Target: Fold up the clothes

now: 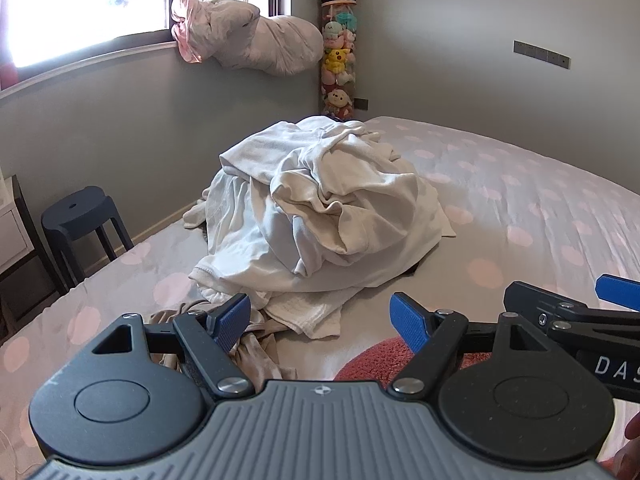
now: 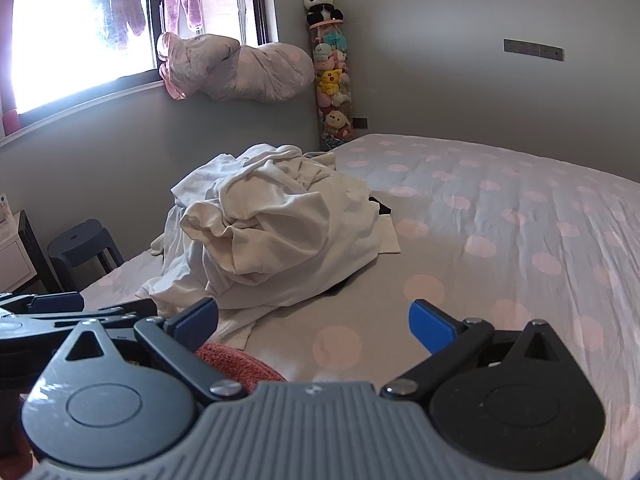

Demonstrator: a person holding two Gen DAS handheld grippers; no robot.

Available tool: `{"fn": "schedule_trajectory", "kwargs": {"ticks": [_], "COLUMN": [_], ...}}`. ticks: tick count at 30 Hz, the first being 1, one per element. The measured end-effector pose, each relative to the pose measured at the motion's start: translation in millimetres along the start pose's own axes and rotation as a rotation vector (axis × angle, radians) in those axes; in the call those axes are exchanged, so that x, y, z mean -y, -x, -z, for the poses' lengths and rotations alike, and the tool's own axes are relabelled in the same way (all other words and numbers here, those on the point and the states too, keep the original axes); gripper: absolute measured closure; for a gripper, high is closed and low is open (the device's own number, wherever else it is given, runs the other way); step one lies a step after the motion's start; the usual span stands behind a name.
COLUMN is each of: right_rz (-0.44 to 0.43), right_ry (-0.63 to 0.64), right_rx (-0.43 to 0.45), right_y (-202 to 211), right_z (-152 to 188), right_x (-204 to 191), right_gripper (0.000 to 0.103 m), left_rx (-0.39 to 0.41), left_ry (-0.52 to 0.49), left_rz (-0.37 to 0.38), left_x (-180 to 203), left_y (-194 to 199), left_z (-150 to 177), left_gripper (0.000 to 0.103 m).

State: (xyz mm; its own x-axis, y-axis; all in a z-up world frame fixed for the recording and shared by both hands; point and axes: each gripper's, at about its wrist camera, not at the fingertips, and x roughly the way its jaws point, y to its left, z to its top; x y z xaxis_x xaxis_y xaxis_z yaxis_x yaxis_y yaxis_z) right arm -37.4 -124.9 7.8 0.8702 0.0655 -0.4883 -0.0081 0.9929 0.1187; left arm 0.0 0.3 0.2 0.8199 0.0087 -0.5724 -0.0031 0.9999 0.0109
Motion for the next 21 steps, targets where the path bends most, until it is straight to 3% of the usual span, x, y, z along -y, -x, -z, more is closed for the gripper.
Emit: {"fn": "schedule_trajectory", "kwargs": {"ticks": [21], "right_rz": [0.009], "right_ry": [-0.014], "right_rx": [0.006], "right_y": [0.6], "right_z": [4.5], "right_x": [4.1], "right_gripper": [0.001], "left_rx": [-0.03], "left_ry": [0.012], "left_rz": [0.048], "left_x": [1.2], "left_y": [-0.6], "left_z": [-1.7], "left_gripper": [0.029]}}
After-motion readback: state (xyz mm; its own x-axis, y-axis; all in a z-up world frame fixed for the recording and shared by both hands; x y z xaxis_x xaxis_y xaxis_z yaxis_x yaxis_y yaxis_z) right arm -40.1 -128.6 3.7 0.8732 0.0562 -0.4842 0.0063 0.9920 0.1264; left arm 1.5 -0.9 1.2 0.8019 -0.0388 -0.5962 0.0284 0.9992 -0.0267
